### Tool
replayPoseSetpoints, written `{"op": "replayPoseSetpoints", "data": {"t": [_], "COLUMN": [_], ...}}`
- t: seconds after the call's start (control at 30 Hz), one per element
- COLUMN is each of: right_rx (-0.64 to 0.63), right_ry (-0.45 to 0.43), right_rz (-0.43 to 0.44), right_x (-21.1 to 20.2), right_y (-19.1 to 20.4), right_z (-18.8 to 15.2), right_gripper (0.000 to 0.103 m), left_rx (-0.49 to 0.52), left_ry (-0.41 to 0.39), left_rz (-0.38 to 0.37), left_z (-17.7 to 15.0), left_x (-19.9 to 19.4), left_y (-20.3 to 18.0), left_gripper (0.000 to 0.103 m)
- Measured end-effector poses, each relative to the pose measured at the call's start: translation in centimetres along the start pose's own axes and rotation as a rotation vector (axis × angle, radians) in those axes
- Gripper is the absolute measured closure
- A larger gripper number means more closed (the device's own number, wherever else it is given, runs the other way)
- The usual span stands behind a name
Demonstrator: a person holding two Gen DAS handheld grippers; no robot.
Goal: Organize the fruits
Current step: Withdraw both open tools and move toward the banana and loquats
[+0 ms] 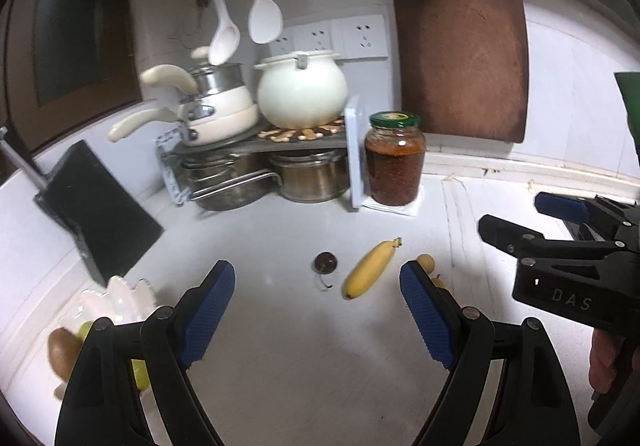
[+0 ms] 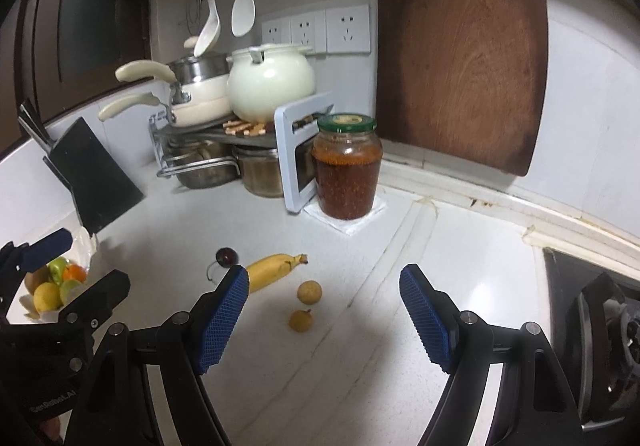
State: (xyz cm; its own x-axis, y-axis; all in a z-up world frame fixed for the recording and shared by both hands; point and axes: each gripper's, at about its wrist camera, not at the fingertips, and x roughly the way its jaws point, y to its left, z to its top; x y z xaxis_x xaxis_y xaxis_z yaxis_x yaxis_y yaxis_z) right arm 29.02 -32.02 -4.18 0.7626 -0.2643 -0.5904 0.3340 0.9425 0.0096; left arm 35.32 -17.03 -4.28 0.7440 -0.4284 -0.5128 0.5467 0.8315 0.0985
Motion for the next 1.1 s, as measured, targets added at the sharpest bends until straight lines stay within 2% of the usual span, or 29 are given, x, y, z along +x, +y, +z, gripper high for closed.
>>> {"op": "replayPoseSetpoints", "data": {"t": [0.27, 0.47, 0.63, 1.1], "right_rx": [-0.018, -0.033, -0.030, -0.042], "right_ry": [0.071, 0.161, 0.236, 0.318], "right_rz": [0.036, 0.079, 0.123, 0.151], "right_x": [3.8, 7.1, 9.4, 13.3], "right_y": [-0.5, -0.4, -0.7, -0.5], "right_z": [0.2, 0.2, -0.1, -0.2], "right_gripper": [0.032, 0.042, 0.048, 0.057], "left_rx": [0.042, 0.076, 0.146, 0.174], "left_ry": [0.046, 0.118, 0.163, 0.254], "left_rz": [-0.068, -0.136, -0.179, -0.242], "left_z": [0.3, 0.1, -0.2, -0.3], "left_x": [4.0, 7.6, 10.1, 14.7], "left_y": [-0.7, -1.1, -2.2, -3.0], "left_gripper": [0.019, 0.025, 0.030, 0.036]}}
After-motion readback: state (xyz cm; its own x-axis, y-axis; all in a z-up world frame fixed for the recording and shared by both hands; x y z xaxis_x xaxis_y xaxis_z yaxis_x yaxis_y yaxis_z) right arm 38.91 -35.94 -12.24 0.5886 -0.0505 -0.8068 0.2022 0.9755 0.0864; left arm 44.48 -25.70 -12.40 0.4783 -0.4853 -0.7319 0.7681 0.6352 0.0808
